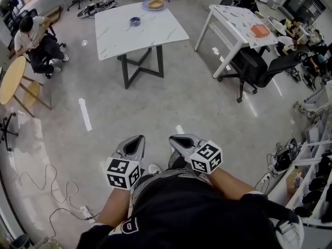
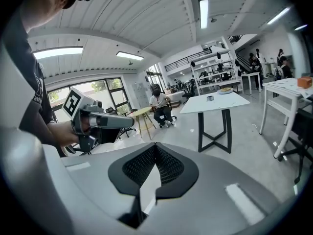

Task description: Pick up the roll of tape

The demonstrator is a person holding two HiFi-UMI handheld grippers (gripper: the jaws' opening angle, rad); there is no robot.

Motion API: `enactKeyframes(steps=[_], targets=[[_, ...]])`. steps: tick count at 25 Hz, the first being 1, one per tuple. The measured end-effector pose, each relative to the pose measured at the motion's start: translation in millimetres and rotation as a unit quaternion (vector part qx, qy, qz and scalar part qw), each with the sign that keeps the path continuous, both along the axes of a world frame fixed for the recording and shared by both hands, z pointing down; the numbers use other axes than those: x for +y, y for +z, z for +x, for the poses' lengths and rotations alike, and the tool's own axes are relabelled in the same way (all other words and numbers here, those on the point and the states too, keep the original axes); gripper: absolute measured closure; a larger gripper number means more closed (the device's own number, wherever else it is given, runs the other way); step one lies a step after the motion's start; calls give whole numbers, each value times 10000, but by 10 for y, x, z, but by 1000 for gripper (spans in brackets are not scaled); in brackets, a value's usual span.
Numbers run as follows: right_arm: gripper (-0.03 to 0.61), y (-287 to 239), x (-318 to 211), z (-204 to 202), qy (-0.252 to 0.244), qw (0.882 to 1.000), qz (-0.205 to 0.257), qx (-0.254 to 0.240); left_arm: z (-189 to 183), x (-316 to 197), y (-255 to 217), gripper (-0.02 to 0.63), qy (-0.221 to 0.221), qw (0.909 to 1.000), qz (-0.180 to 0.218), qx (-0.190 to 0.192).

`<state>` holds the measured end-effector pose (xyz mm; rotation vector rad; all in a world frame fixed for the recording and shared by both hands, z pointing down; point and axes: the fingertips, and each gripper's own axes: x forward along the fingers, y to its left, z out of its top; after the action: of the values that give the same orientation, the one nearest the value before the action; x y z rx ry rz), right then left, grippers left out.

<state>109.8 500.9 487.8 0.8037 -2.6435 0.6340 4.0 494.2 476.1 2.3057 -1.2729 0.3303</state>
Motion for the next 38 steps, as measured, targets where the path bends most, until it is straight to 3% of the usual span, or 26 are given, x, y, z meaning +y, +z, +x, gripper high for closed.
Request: enactKeyframes(steps=[15,38], targets=[[578,56,-551,-262,54,9998,-57,-180,-236,-387,94,555,-43,9999,-71,-85],[578,-173,-2740,-111,-197,9985,66,-509,-9,-2460,-129,555,-274,9993,23,-271]])
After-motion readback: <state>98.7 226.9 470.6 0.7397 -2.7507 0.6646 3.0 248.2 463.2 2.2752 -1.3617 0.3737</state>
